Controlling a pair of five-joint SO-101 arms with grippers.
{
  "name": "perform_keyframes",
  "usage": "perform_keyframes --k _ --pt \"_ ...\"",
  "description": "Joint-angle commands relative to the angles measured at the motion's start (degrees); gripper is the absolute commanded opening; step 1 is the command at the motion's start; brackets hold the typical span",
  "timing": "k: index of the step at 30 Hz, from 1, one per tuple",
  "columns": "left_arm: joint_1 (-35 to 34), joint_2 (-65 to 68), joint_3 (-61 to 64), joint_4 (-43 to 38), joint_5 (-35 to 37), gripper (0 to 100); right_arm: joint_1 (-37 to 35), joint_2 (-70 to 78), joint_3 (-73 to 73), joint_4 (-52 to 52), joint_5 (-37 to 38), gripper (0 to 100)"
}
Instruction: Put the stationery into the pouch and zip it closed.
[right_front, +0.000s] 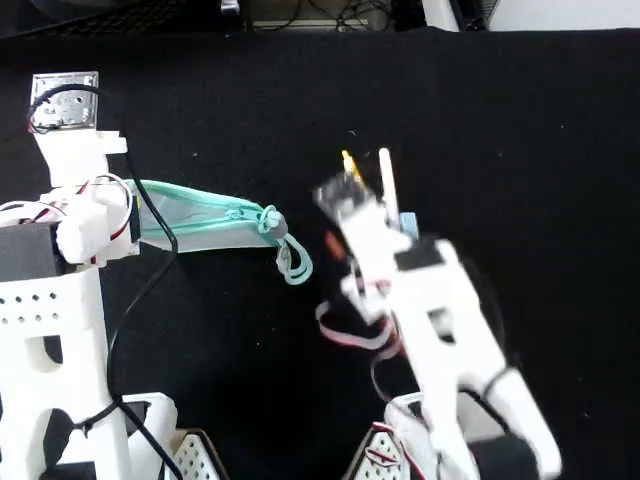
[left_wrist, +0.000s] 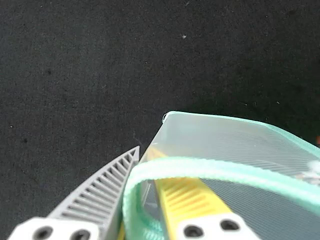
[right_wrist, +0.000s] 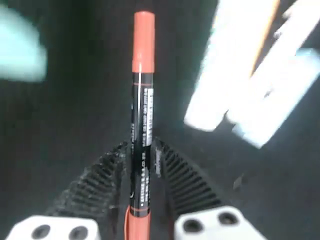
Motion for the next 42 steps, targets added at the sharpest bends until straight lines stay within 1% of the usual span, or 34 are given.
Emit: perform_keyframes --k 1,4,6,8,11,12,13,16,19,24,26,31,37,42 --pt "0.48 0.88 0.92 -0.70 -0.09 3 -0.70 -6.46 7.52 2.46 6.68 1.2" --pt "0.48 0.70 0.92 -0.70 -0.09 3 -0.70 -6.55 11.03 2.55 11.25 1.3" --pt "0.48 0.70 0.92 -0.70 -0.18 3 -0.70 -5.93 12.26 1.41 13.80 3.5" --pt "0.48 0.79 0.92 -0.62 -0.18 3 -0.70 -4.79 12.53 1.05 14.15 9.2" --pt "0.48 0.79 0.92 -0.62 -0.18 3 -0.70 -2.95 10.86 1.41 14.15 21.9" --pt "0.48 0.79 0.92 -0.70 -0.18 3 -0.70 -2.42 9.80 1.58 14.07 25.0" --pt "0.48 0.88 0.92 -0.70 -0.18 3 -0.70 -2.07 8.48 2.02 14.07 26.0" --pt "0.48 0.88 0.92 -0.70 -0.18 3 -1.14 -1.71 3.56 3.52 10.29 21.2" --pt "0.48 0.88 0.92 -0.79 -0.18 3 -4.84 -1.45 -1.01 5.10 6.68 16.2" --pt "0.48 0.88 0.92 -0.62 -0.26 3 -14.07 -1.36 -5.32 5.10 2.29 15.7" --pt "0.48 0.88 0.92 -0.53 -0.26 3 -16.35 -1.27 -5.67 5.01 1.14 15.6" --pt "0.48 0.79 0.92 -0.44 -0.18 3 -16.44 1.89 -5.49 3.34 1.05 15.5" --pt "0.40 0.44 0.92 -0.35 -0.18 3 -16.00 15.16 -8.31 -3.08 0.79 15.5" --pt "0.31 0.44 0.92 -0.35 -0.26 3 -15.91 24.57 -12.35 -4.40 0.79 14.7"
